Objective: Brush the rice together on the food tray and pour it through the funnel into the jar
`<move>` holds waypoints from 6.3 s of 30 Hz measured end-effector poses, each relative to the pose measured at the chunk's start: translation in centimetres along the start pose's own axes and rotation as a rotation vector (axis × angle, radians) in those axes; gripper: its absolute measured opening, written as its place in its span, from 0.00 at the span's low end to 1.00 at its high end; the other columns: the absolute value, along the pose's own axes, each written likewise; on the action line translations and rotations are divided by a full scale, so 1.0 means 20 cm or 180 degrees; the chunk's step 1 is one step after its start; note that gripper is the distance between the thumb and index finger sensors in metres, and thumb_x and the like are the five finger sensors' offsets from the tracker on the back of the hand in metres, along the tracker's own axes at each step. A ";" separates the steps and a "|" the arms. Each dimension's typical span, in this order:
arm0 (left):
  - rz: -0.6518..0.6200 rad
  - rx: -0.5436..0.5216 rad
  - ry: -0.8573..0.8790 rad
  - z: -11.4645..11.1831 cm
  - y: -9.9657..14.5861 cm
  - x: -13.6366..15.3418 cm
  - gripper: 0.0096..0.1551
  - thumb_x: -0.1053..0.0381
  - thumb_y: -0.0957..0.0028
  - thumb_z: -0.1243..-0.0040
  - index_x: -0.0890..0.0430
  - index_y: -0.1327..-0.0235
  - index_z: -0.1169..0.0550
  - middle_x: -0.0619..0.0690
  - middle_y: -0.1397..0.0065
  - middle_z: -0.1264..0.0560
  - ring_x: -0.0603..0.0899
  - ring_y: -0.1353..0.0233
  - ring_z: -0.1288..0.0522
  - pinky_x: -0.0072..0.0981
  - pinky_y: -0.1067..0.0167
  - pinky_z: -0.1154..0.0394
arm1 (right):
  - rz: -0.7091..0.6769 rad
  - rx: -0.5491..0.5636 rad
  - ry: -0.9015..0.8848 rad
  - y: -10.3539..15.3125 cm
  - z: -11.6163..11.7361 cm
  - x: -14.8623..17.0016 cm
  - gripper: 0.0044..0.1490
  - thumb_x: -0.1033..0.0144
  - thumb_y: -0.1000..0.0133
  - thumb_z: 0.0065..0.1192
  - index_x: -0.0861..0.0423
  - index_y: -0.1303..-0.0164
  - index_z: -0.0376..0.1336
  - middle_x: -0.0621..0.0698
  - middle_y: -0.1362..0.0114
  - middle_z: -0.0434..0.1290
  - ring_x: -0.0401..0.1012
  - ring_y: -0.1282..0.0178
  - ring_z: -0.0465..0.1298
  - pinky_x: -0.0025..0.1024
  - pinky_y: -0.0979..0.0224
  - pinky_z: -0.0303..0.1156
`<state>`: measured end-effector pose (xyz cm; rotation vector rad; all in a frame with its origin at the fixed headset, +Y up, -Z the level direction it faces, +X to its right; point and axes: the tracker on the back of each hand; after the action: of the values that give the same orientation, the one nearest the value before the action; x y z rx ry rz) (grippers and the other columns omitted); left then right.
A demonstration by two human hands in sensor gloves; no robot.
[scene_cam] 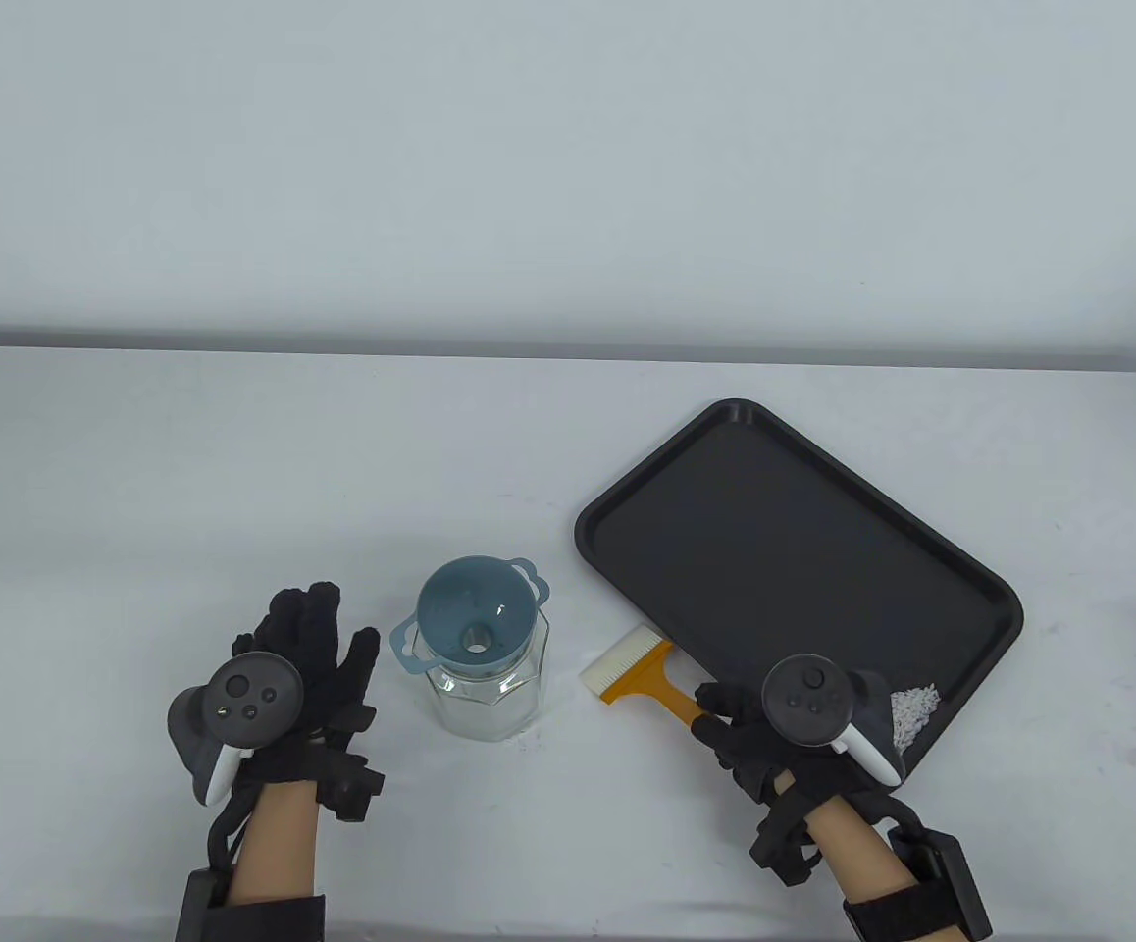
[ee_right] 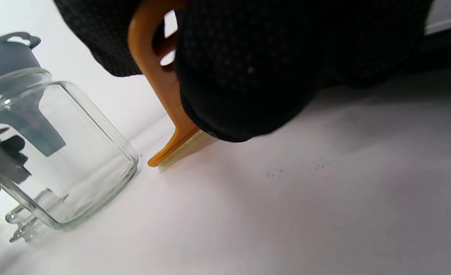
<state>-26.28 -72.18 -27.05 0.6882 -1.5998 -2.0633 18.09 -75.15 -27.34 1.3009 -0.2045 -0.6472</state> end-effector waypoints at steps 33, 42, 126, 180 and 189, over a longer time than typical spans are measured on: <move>-0.0014 0.0048 -0.0026 -0.01 0.00 0.00 0.45 0.44 0.40 0.50 0.71 0.19 0.41 0.85 0.23 0.48 0.93 0.29 0.46 0.89 0.40 0.60 | 0.2213 0.0943 0.1601 0.17 -0.44 0.47 0.41 0.46 0.45 0.56 0.72 0.43 0.68 0.60 0.57 0.81 0.47 0.72 0.83 0.56 0.47 0.71; -0.0018 0.0060 -0.0041 -0.02 0.00 -0.01 0.45 0.44 0.40 0.50 0.71 0.19 0.41 0.85 0.23 0.48 0.93 0.29 0.46 0.89 0.40 0.60 | 0.2905 0.0488 0.1605 0.17 -0.39 0.65 0.48 0.41 0.45 0.52 0.74 0.40 0.66 0.62 0.55 0.80 0.48 0.70 0.83 0.57 0.47 0.70; -0.0602 -0.0467 0.0874 0.25 -0.08 -0.48 0.44 0.43 0.40 0.48 0.74 0.22 0.36 0.83 0.27 0.37 0.91 0.33 0.36 0.89 0.40 0.58 | -0.0311 0.1756 -0.3686 0.01 -0.52 -0.03 0.33 0.64 0.41 0.53 0.79 0.49 0.48 0.69 0.44 0.70 0.50 0.56 0.87 0.47 0.41 0.72; -0.0046 -0.0230 0.1909 0.15 -0.27 -0.20 0.34 0.55 0.41 0.49 0.76 0.30 0.32 0.75 0.33 0.28 0.81 0.37 0.27 0.92 0.42 0.62 | -0.0372 0.1059 -0.2956 -0.50 -0.20 -0.56 0.29 0.64 0.45 0.61 0.64 0.41 0.56 0.61 0.37 0.73 0.50 0.47 0.84 0.56 0.38 0.68; -0.0305 -0.0454 0.1682 0.17 -0.23 -0.23 0.32 0.53 0.41 0.48 0.72 0.31 0.30 0.71 0.33 0.25 0.79 0.37 0.25 0.92 0.41 0.61 | -0.0612 0.1347 -0.2728 -0.45 -0.23 -0.59 0.28 0.65 0.46 0.61 0.62 0.41 0.56 0.60 0.38 0.73 0.49 0.47 0.85 0.54 0.38 0.69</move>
<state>-24.92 -65.68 -30.25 1.1578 -1.1292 -1.8272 7.96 -65.96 -34.52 1.3786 -0.9643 -1.3603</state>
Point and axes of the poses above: the tracker on the back of each hand, its own x axis roughly to the little-finger side, its own y axis roughly from the fingertips to the wrist, z = x × y
